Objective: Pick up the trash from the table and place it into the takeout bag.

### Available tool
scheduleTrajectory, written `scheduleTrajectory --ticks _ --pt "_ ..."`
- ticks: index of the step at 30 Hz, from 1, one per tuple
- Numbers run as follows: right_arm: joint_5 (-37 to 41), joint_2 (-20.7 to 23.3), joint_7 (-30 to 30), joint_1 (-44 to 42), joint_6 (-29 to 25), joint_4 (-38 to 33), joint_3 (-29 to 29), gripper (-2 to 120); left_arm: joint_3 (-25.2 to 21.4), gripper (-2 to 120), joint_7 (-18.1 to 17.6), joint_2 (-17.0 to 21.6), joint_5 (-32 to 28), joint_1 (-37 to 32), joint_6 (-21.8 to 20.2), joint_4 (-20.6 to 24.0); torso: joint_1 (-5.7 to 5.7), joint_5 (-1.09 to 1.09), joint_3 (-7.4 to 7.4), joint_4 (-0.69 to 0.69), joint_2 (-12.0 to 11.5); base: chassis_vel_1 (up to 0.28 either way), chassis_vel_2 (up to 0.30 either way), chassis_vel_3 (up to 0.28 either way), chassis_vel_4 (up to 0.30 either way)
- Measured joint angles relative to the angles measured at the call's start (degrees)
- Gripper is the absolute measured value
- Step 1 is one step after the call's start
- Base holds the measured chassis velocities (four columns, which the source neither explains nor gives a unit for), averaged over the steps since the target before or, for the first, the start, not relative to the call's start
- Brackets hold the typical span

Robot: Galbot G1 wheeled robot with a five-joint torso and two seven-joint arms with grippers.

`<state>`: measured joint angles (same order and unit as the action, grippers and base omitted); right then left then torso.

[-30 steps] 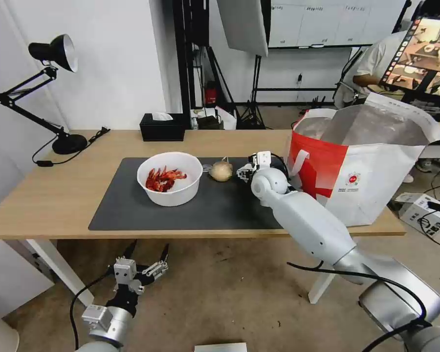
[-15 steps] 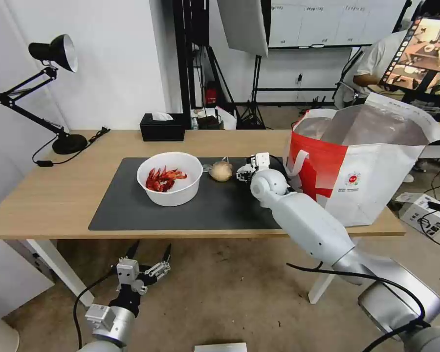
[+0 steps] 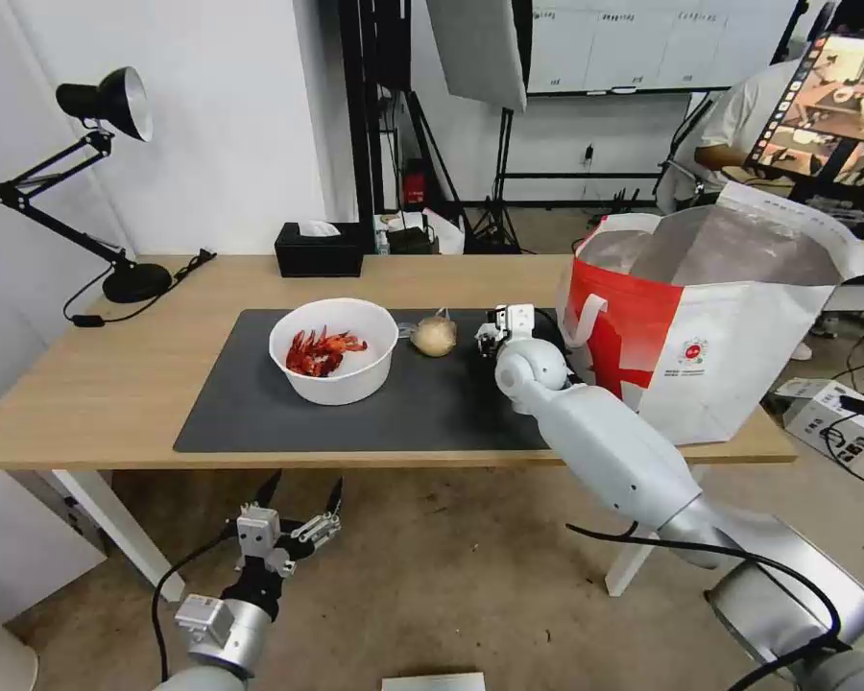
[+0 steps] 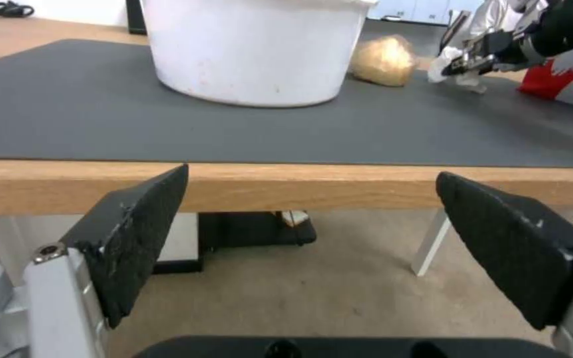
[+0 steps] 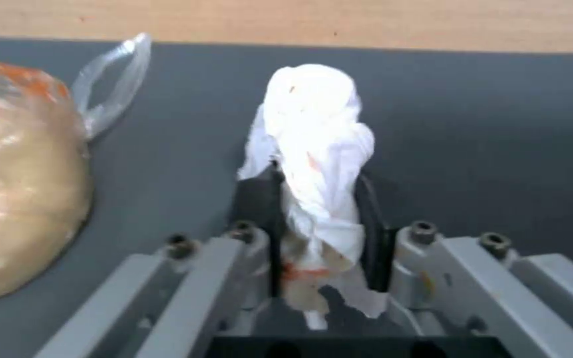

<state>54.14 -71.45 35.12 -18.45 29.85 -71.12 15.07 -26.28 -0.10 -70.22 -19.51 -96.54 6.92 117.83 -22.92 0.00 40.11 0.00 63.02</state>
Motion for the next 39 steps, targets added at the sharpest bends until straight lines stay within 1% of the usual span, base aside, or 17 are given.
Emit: scheduleTrajectory --ticks 3,4,5,6,12,16,19,20,22,23,26,30,32,34,36,37,39 --pt "-1.3 1.1 0.1 -2.2 -2.5 -4.0 -1.4 8 0.4 100 0.0 0.2 -0.1 0.5 0.0 -0.2 0.00 0.00 0.00 0.01 0.0 0.000 0.000 0.000 0.000" --pt "-1.9 1.7 0.1 -3.0 -3.4 -6.0 -2.0 4 0.4 100 0.0 0.3 -0.1 0.6 0.0 -0.3 0.00 0.00 0.00 0.00 0.0 0.000 0.000 0.000 0.000" --pt "-1.9 1.7 0.1 -3.0 -3.4 -6.0 -2.0 4 0.4 100 0.0 0.3 -0.1 0.6 0.0 -0.3 0.00 0.00 0.00 0.00 0.0 0.000 0.000 0.000 0.000" --pt "-2.8 2.5 0.2 -4.0 -4.6 -8.4 -2.7 0 0.5 100 0.0 0.4 -0.2 0.8 0.0 -0.4 0.00 0.00 0.00 0.00 0.0 0.000 0.000 0.000 0.000" --pt "-11.2 6.1 0.3 -7.4 -10.0 -16.6 -4.1 0 0.7 100 -0.1 0.4 -0.3 0.9 0.1 -0.7 0.00 0.00 0.00 -0.01 0.0 0.000 0.000 0.000 0.000" --pt "-13.3 7.0 0.7 -8.6 -11.4 -19.8 -4.9 0 0.8 100 -0.2 0.5 -0.3 1.1 0.1 -0.9 0.00 -0.01 0.00 0.00 0.0 0.000 0.000 0.000 0.000" --pt "-14.9 8.0 1.2 -10.4 -12.7 -25.1 -6.0 0 0.6 100 -0.5 1.0 -0.9 1.8 0.1 -0.9 0.00 -0.01 0.00 0.00 0.0 0.000 0.000 0.000 0.000" --pt "-14.9 8.0 1.2 -10.4 -12.7 -25.1 -6.0 0 0.6 100 -0.5 1.0 -0.9 1.8 0.1 -0.9 0.00 -0.01 0.00 0.00 0.0 0.000 0.000 0.000 0.000" --pt "-16.6 9.0 1.0 -11.6 -13.7 -28.9 -6.5 0 0.4 100 -0.6 1.2 -1.2 1.9 0.0 -0.9 0.00 0.01 -0.01 0.00 0.0 0.000 0.000 0.000 0.000" --pt "-16.6 9.0 1.0 -11.6 -13.7 -28.9 -6.5 0 0.4 100 -0.6 1.2 -1.2 1.9 0.0 -0.9 0.00 0.01 -0.01 0.00 0.0 0.000 0.000 0.000 0.000" --pt "-18.2 11.4 -0.2 -13.7 -14.4 -34.8 -8.7 0 0.4 100 -0.6 1.2 -1.3 1.7 0.0 -1.2 0.01 0.00 -0.01 0.01 0.0 0.000 0.000 0.000 0.000" --pt "-19.7 13.2 -1.6 -14.8 -14.4 -37.6 -11.0 0 0.5 100 -0.6 1.1 -1.2 1.7 0.1 -1.4 0.01 0.00 0.00 0.00 0.0 0.000 0.000 0.000 0.000" --pt "-21.1 15.1 -2.5 -15.2 -14.9 -39.4 -13.3 0 0.8 100 -0.6 1.0 -1.2 2.0 0.1 -1.6 0.01 0.00 -0.01 0.00 0.0 0.000 0.000 0.000 0.000" --pt "-21.8 15.9 -2.8 -15.2 -15.3 -39.7 -14.3 0 0.9 100 -0.6 1.0 -1.2 2.1 0.1 -1.7 0.01 0.00 -0.01 0.00 0.0 0.000 0.000 0.000 0.000" --pt "-23.2 17.4 -3.1 -15.2 -16.1 -40.2 -16.7 0 1.3 100 -0.6 0.9 -1.1 2.3 0.1 -1.9 0.01 0.01 0.00 0.00 0.0 0.000 0.000 0.000 0.000" --pt "-23.2 17.4 -3.1 -15.2 -16.1 -40.2 -16.7 0 1.3 100 -0.6 0.9 -1.1 2.3 0.1 -1.9 0.01 0.01 0.00 0.00 0.0 0.000 0.000 0.000 0.000" --pt "-24.8 18.8 -2.1 -15.3 -16.1 -40.4 -19.2 0 1.7 100 -0.6 0.8 -1.1 2.4 0.1 -1.9 0.01 0.00 -0.01 0.01 0.0 0.000 0.000 0.000 0.000"
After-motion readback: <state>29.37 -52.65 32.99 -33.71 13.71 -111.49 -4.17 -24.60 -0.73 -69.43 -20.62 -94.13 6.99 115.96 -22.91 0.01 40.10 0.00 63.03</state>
